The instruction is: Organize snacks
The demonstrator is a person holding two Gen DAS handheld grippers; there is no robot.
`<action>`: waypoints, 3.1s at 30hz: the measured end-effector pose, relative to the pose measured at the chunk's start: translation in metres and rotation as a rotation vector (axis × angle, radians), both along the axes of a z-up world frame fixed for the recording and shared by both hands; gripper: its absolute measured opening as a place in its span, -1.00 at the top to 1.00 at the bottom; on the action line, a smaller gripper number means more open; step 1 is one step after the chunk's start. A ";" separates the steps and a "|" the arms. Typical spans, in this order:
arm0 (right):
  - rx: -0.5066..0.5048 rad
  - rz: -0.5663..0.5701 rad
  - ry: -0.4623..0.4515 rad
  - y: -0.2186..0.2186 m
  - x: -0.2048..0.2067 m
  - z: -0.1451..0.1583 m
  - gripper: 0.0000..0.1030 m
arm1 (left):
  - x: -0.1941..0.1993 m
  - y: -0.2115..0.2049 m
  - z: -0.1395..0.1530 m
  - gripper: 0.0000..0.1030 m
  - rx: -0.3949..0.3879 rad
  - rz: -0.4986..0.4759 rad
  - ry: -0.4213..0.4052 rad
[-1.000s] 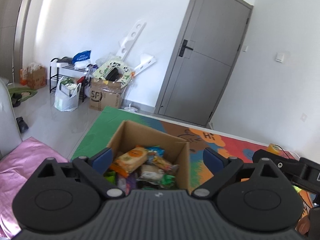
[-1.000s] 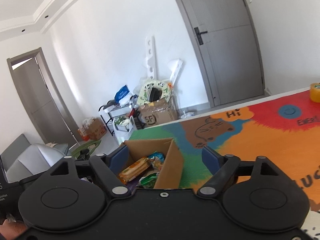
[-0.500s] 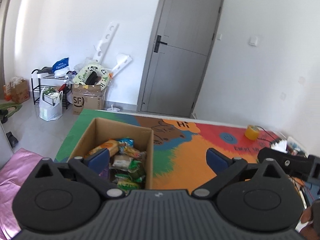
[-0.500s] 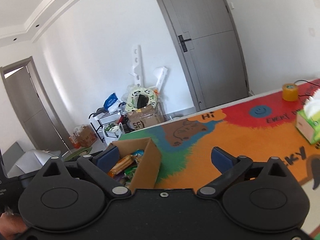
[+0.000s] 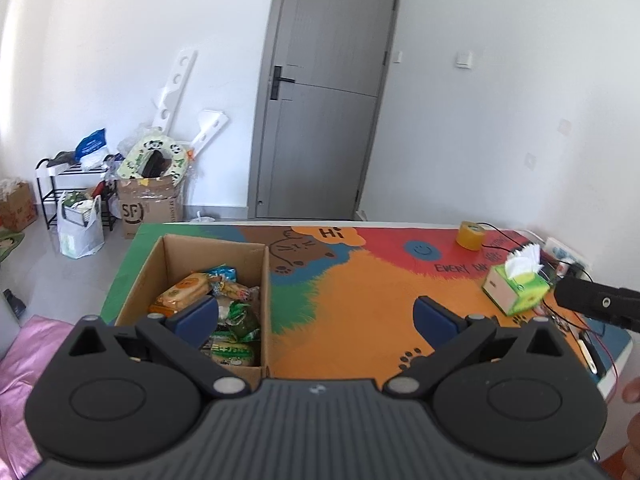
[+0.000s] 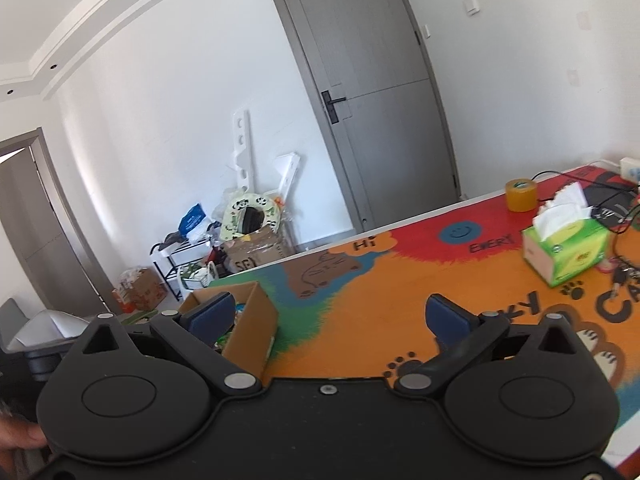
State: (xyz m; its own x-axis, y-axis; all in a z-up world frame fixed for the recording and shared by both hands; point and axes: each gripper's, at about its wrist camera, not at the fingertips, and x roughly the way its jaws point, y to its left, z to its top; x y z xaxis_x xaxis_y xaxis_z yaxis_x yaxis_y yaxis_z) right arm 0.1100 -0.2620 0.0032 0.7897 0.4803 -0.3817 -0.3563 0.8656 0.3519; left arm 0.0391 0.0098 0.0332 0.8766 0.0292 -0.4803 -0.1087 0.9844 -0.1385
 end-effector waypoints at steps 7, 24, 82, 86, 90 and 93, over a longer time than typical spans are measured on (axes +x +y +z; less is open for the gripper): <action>-0.016 -0.019 0.000 -0.016 -0.015 0.000 -1.00 | -0.013 -0.002 0.002 -1.00 0.045 -0.029 0.001; -0.094 0.040 0.043 -0.012 -0.055 -0.009 -1.00 | -0.063 0.023 -0.012 -1.00 0.070 0.028 0.017; -0.126 0.030 0.049 0.000 -0.055 -0.014 -1.00 | -0.062 0.023 -0.028 -1.00 0.074 -0.006 0.053; -0.130 0.024 0.042 -0.002 -0.055 -0.013 -1.00 | -0.063 0.022 -0.026 -1.00 0.065 -0.012 0.039; -0.132 0.014 0.038 -0.003 -0.054 -0.013 -1.00 | -0.064 0.020 -0.023 -1.00 0.071 -0.011 0.032; -0.128 0.012 0.039 -0.005 -0.054 -0.014 -1.00 | -0.064 0.018 -0.022 -1.00 0.072 -0.011 0.029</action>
